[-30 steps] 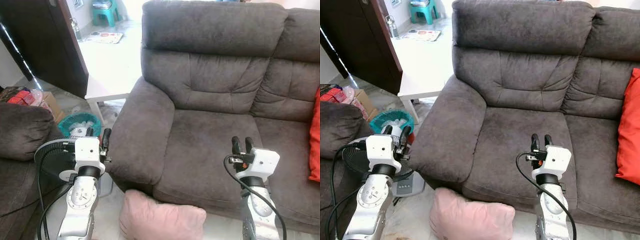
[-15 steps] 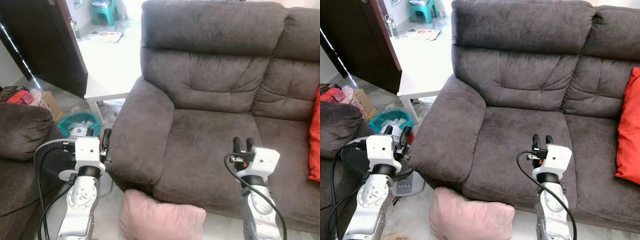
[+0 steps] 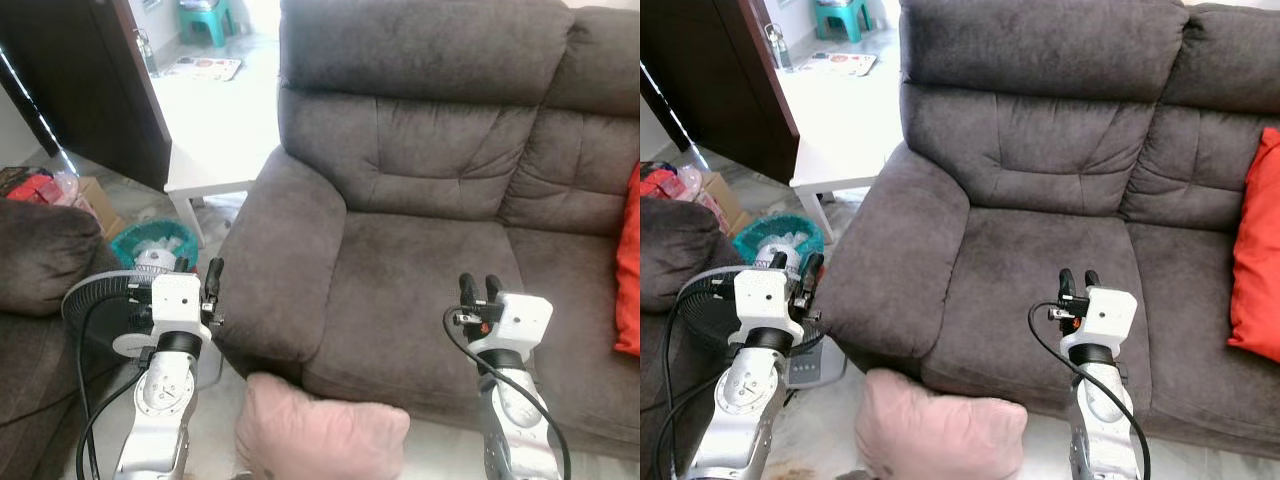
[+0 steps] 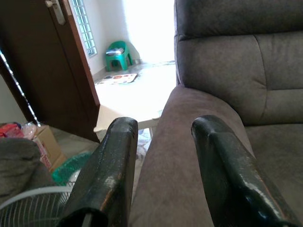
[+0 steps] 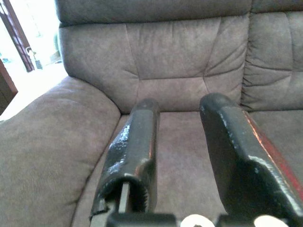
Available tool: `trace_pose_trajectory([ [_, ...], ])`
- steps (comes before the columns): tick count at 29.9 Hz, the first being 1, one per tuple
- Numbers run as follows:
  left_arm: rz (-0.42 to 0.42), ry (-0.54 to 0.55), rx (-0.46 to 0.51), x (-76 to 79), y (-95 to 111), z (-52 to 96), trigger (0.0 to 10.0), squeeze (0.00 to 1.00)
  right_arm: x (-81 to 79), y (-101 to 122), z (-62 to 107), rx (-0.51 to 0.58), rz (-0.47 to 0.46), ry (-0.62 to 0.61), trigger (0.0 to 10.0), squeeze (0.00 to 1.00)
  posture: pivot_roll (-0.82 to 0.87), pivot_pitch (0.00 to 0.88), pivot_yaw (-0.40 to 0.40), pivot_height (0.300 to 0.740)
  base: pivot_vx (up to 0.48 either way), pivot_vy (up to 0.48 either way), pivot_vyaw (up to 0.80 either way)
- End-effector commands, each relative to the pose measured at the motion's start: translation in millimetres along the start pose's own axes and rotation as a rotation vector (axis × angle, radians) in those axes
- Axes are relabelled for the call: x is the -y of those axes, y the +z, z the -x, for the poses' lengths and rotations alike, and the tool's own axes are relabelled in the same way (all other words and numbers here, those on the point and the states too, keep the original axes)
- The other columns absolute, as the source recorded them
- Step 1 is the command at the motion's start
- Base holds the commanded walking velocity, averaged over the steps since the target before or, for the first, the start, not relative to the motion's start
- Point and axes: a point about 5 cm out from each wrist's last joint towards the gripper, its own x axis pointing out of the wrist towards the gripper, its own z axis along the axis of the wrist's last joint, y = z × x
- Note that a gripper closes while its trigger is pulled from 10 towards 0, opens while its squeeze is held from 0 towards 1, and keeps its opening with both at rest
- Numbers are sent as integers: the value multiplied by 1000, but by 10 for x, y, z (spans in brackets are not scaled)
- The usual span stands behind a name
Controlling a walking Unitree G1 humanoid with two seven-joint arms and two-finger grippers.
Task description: Move the pillow to the sofa from floor
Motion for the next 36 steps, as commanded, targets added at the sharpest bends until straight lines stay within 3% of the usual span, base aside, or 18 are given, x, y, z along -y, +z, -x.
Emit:
trace_pose_trajectory([
  [1, 3, 0, -3, -1, 8, -12, 10000, 0, -14, 40, -8, 15, 5, 12, 10000, 0, 100, 77, -7, 671, 0, 0, 0],
  [15, 4, 3, -9, 6, 11, -20, 10000, 0, -59, 17, -19, -15, 5, 37, 10000, 0, 101, 79, -10, 671, 0, 0, 0],
  [25, 6, 1, -12, 17, 11, -20, 10000, 0, -79, 3, -21, -24, 12, 54, 10000, 0, 100, 79, -13, 611, 0, 0, 0],
  [36, 8, 3, -16, 25, 9, -26, 10000, 0, -89, 4, -1, -18, 17, 71, 10000, 0, 97, 78, -13, 611, 0, 0, 0],
])
